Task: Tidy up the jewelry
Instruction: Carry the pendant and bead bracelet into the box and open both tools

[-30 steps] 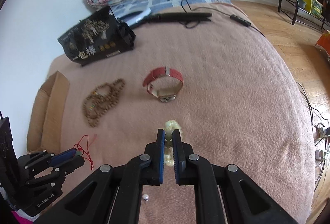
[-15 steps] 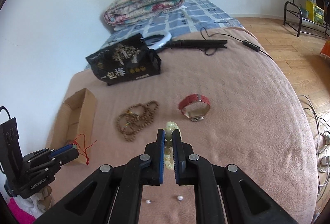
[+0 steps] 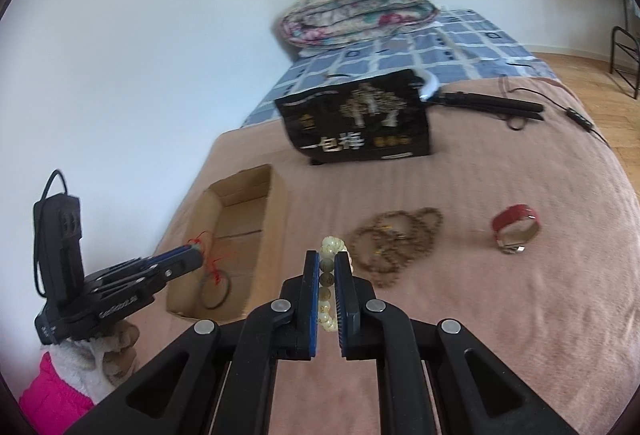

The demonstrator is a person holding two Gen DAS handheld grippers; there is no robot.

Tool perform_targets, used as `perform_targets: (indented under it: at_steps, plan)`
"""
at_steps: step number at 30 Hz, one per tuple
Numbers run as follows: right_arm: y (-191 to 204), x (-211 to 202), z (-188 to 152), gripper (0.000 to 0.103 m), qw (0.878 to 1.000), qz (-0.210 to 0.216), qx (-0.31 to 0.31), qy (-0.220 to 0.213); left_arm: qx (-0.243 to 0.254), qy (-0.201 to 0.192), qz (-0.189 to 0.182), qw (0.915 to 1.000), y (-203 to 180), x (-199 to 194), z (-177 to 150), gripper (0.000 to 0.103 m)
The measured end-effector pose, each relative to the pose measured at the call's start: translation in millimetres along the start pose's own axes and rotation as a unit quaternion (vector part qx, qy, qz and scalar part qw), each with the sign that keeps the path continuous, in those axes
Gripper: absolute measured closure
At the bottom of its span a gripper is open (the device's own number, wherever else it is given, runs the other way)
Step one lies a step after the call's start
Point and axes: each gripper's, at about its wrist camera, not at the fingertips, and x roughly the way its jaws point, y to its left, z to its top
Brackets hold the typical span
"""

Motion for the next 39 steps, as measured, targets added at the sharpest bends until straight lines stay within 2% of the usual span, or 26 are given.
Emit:
perform_targets:
  at_steps: [10,24,26,28,30,32,35,39]
  plan:
    - [63,37,-7,0.098,0.998,0.049,-0.044,0.025,-0.051,0.0,0.027,0.9984,59,4,11,0.089]
    - [115,90,-17,0.098,0.991,0.085,-0.079,0.063,-0.073,0.01,0.042,0.9964,86,22,22,0.089]
    - [119,97,-20,0.093,0.99,0.086,-0.084,0.071,-0.081,0.01,0.041,0.9958,89,23,23,0.089]
    - [120,102,-22,0.067,0.99,0.081,-0.087,0.075,-0.085,0.014,0.043,0.9953,91,24,23,0.088]
    - [120,105,-23,0.066,0.99,0.072,-0.093,0.076,-0.088,0.014,0.046,0.9949,93,23,23,0.069]
    - [121,105,-25,0.065,0.99,0.067,-0.1,0.078,-0.091,0.01,0.049,0.9947,94,22,23,0.067]
    - [120,103,-25,0.055,0.99,0.06,-0.105,0.075,-0.088,0.008,0.052,0.9947,94,20,22,0.067]
    - [116,99,-26,0.052,0.99,0.052,-0.105,0.073,-0.086,0.006,0.054,0.9948,92,19,22,0.067]
